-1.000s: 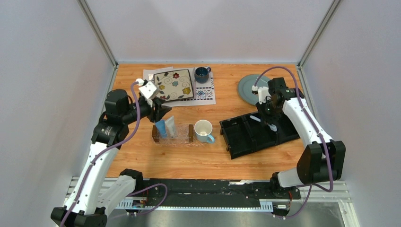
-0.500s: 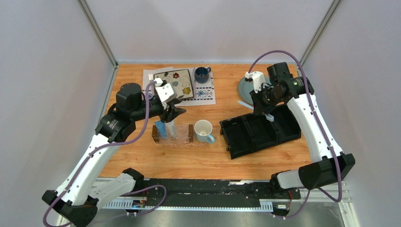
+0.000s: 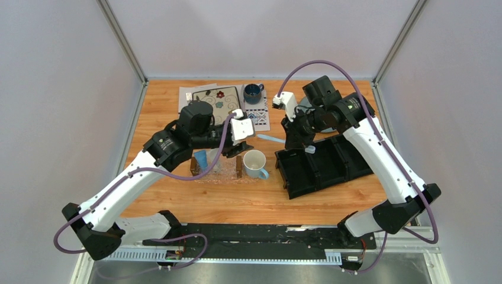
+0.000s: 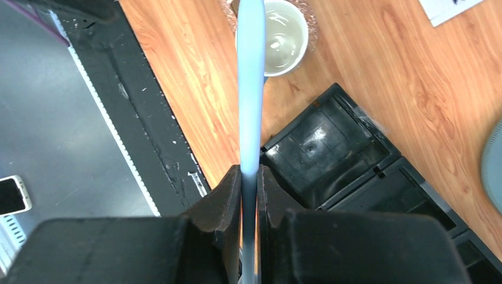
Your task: Prepare toiletry sets of a toothbrush and toothpaste on the tray
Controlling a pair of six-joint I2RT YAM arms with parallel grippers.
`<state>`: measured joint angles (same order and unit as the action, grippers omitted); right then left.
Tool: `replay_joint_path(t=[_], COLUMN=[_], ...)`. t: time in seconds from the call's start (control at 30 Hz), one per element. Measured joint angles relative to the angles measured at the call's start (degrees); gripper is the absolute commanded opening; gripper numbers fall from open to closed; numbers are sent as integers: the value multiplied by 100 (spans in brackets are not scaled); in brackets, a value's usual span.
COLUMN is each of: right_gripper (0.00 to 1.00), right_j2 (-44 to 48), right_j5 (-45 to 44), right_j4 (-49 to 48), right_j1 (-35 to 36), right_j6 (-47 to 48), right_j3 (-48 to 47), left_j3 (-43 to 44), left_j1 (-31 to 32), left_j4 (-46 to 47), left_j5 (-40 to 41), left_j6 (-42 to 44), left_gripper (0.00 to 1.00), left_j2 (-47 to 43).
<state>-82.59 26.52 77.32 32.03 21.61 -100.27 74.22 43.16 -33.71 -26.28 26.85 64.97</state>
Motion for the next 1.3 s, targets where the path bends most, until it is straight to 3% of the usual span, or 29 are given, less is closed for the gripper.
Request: replay_joint_path(t=[0.47, 0.8, 1.03, 1.3], right_gripper=[4, 4, 4, 4], right_j2=[-175, -232, -251, -323], right_j5=[734, 960, 1005, 1027], right_j4=[2, 2, 4, 2], right_j1=[131, 149, 155, 160], right_j6=[-37, -35, -37, -37], right_j3=[-181, -190, -190, -186], left_j3=[-188, -560, -592, -592], left_j1=[831, 1012, 1012, 1019], left_j4=[136, 662, 909, 935], left_j5=[938, 1757, 1928, 1917], left_j6=[999, 1440, 1547, 1585], left_gripper=[62, 61, 48, 42], left_j2=[317, 503, 514, 562])
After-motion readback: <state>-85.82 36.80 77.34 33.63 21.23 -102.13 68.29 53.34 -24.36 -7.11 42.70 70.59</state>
